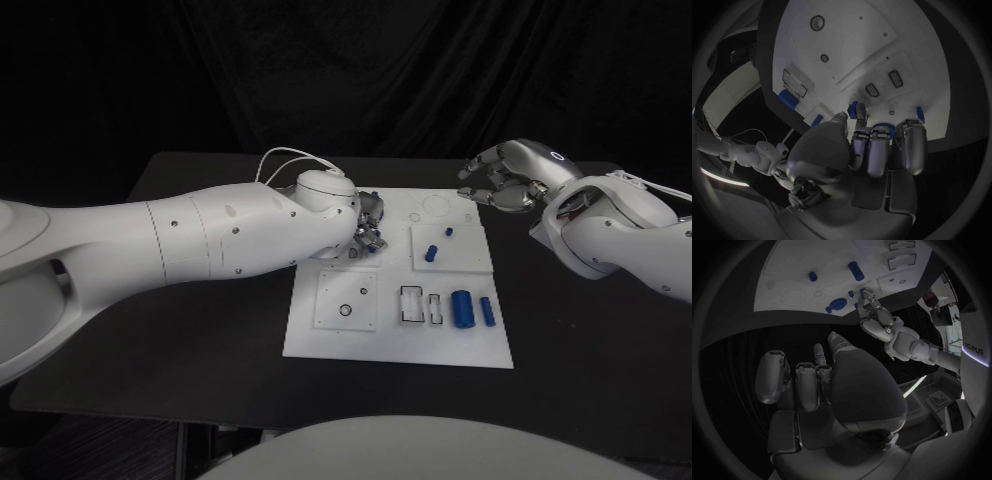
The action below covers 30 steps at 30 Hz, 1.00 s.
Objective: Assemble the parts on the task board
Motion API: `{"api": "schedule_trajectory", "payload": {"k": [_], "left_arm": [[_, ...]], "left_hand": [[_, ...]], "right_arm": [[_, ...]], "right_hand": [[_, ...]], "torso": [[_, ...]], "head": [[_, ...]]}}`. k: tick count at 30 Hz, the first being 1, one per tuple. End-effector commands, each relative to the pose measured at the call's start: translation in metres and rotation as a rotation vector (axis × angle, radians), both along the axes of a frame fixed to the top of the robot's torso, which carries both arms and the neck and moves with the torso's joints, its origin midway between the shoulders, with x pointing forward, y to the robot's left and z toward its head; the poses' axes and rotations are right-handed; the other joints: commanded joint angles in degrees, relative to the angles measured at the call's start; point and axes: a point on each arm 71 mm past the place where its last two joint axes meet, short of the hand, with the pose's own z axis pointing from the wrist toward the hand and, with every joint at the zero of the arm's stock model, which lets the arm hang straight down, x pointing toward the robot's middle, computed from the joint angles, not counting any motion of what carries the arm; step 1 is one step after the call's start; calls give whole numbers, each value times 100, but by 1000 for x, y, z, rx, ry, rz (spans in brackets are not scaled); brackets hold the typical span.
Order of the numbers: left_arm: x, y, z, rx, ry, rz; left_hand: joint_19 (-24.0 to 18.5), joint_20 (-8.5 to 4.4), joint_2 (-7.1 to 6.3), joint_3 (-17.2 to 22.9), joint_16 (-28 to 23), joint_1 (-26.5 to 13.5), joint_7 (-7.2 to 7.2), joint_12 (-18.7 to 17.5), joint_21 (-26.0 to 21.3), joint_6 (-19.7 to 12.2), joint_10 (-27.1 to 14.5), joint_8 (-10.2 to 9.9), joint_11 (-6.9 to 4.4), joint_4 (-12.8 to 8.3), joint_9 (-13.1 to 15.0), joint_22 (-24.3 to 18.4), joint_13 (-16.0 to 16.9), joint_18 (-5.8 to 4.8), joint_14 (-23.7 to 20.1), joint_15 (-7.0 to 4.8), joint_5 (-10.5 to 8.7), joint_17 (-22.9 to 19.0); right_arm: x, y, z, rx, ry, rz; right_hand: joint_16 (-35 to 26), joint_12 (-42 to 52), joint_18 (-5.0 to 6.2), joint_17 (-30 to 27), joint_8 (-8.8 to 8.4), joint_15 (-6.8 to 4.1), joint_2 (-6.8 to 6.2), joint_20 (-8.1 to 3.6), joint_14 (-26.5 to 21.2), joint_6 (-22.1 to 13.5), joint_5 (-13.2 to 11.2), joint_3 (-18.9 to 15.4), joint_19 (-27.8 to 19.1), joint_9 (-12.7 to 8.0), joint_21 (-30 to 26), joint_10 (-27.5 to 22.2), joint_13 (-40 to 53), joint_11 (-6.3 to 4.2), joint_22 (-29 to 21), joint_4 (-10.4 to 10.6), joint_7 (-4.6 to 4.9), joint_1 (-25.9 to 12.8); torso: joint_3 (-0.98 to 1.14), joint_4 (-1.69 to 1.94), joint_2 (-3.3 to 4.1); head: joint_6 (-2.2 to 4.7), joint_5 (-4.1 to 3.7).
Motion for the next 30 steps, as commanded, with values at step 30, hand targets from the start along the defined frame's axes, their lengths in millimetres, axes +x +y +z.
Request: {"api": "schedule_trajectory", "payload": {"k": [30], "left_arm": [[-5,36,4,-78,-51,66]], "left_hand": [[80,-108,-1393,3309,15,-899,-77,-30,-75,252,586,83,-123,-356,992,553,1497,-90,606,-126,209,1506]], "right_arm": [[0,-8,-8,-7,50,-44]], "right_hand": [[-55,-50,69,506,-40,38,30,24,305,52,47,27,-29,-10,-82,-28,483,23,939,-12,-10,18]], "torso": [[3,14,-21]], "head": [[-1,37]]}}
